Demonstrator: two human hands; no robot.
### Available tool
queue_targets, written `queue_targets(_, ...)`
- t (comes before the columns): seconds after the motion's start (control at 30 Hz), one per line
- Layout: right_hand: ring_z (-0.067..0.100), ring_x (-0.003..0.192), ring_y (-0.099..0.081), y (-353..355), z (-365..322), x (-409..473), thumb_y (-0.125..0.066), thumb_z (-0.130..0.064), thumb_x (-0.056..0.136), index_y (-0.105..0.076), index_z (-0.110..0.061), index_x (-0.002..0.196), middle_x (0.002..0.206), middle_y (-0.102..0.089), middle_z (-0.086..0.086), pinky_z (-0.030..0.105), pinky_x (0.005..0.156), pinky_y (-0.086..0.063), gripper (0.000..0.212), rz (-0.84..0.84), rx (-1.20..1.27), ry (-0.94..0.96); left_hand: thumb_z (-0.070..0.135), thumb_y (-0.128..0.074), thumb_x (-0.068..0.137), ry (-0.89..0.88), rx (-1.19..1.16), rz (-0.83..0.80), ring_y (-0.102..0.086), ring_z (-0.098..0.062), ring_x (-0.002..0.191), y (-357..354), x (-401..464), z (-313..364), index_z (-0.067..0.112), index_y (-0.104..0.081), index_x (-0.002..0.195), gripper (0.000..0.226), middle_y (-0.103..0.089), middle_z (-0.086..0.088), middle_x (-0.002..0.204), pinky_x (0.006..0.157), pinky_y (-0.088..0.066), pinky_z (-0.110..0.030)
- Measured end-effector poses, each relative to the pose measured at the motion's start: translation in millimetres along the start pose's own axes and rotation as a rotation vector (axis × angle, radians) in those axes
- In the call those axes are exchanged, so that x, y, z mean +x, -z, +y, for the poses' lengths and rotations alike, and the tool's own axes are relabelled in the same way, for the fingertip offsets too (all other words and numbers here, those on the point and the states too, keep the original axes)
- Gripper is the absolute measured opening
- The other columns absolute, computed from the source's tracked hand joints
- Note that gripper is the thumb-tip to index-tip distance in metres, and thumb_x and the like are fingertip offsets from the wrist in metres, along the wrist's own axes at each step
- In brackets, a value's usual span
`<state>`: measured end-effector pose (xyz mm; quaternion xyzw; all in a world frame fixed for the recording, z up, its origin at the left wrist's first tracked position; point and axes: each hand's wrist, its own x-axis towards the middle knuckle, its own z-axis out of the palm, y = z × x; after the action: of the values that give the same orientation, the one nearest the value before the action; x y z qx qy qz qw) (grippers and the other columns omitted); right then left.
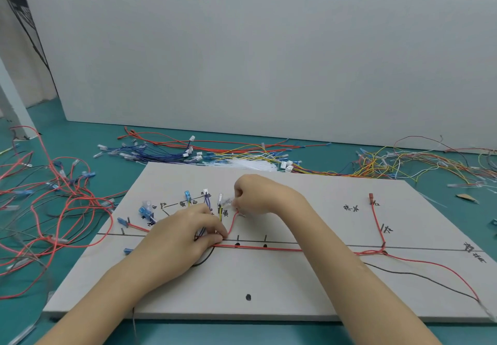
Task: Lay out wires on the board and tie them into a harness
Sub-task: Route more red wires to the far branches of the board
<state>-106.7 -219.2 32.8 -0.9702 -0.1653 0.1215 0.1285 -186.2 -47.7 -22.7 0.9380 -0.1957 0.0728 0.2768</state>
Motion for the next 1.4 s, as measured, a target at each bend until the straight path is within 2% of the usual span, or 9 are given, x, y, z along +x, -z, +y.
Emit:
queue_targets(0.1,0.023,0.068,-0.047,-6.0,9.8,-1.6,-0.061,-0.019,0.090,-0.061,-0.002,0.074,0.090,-0.067,0.022,0.030,0.061,-0.038,0.023,0.072,0.140,0.019,0.034,-0.068,0.088,-0.043,0.063,0.042,-0.037,-0.001,0.095,-0.3,-1.9,2.8,0.042,-0.071,0.089,0.009,-0.050,0.029,0.097,0.080,-0.041,-0.029)
queue_targets(0.17,0.022,0.069,-0.051,-8.8,13.1,-3.8,-0.064,-0.025,0.090,-0.058,-0.010,0.066,0.072,-0.063,0.006,0.030,0.061,-0.040,0.028,0.140,0.198,0.031,0.031,-0.069,0.086,-0.079,0.123,0.064,-0.032,-0.009,0.108,-0.5,-1.6,4.8,0.041,-0.071,0.088,0.010,-0.047,0.032,0.122,0.090,-0.033,-0.030)
queue_targets(0.27,0.021,0.075,-0.058,-13.2,8.2,-5.4,-0.064,-0.029,0.091,-0.054,-0.019,0.064,0.075,-0.063,-0.003,0.030,0.062,-0.042,0.030,0.209,0.184,0.047,0.031,-0.065,0.089,-0.051,0.135,0.005,-0.021,-0.004,0.130,1.1,1.7,5.9,0.042,-0.067,0.087,0.011,-0.029,0.039,0.135,0.097,-0.023,-0.029)
queue_targets(0.5,0.026,0.084,-0.060,-17.8,-2.8,-1.9,-0.061,-0.027,0.092,-0.055,-0.019,0.069,0.081,-0.061,-0.002,0.031,0.068,-0.044,0.025,0.239,0.147,0.061,0.038,-0.067,0.087,0.012,-0.026,-0.063,-0.025,-0.004,0.124,5.0,4.0,1.7,0.053,-0.058,0.077,0.020,-0.039,0.037,0.135,0.108,-0.026,-0.034)
queue_targets(0.73,0.028,0.089,-0.061,-17.9,-9.9,1.3,-0.061,-0.031,0.092,-0.060,-0.015,0.079,0.090,-0.066,0.003,0.034,0.073,-0.048,0.021,0.193,0.194,0.040,0.047,-0.073,0.079,0.065,0.040,0.034,-0.017,-0.002,0.127,1.9,3.1,-0.2,0.053,-0.066,0.073,0.011,-0.038,0.042,0.128,0.097,-0.012,-0.030)
queue_targets(0.97,0.031,0.090,-0.057,-15.6,-26.6,5.1,-0.061,-0.025,0.090,-0.058,-0.013,0.090,0.098,-0.065,0.008,0.031,0.071,-0.037,0.012,0.188,0.044,0.000,0.049,-0.076,0.073,0.054,0.037,0.093,-0.022,-0.001,0.116,-1.0,1.9,-3.0,0.053,-0.070,0.077,0.008,-0.045,0.035,0.113,0.085,-0.010,-0.022)
queue_targets(1.13,0.027,0.077,-0.046,-12.4,-44.4,-2.8,-0.061,-0.019,0.086,-0.038,-0.013,0.070,0.069,-0.042,0.000,0.031,0.068,-0.030,0.029,0.180,-0.023,-0.013,0.047,-0.080,0.069,0.054,0.002,0.127,-0.029,-0.003,0.110,0.5,2.6,-2.1,0.052,-0.069,0.068,0.013,-0.052,0.032,0.105,0.083,-0.013,-0.025)
queue_targets(1.27,0.028,0.078,-0.044,-13.7,-56.5,-8.5,-0.060,-0.010,0.083,-0.029,-0.015,0.065,0.067,-0.036,0.000,0.030,0.066,-0.030,0.036,0.184,-0.054,-0.005,0.047,-0.086,0.059,0.069,0.011,0.226,-0.037,-0.006,0.099,1.9,2.8,-0.7,0.040,-0.069,0.062,0.019,-0.061,0.025,0.088,0.079,-0.016,-0.029)
queue_targets(1.4,0.027,0.080,-0.043,-15.4,-66.7,-14.4,-0.062,-0.011,0.082,-0.025,-0.014,0.065,0.076,-0.041,0.002,0.031,0.069,-0.033,0.041,0.179,-0.082,0.002,0.049,-0.087,0.057,0.082,-0.017,0.204,-0.042,-0.006,0.097,6.0,1.5,-1.7,0.037,-0.065,0.054,0.026,-0.063,0.022,0.079,0.082,-0.023,-0.034)
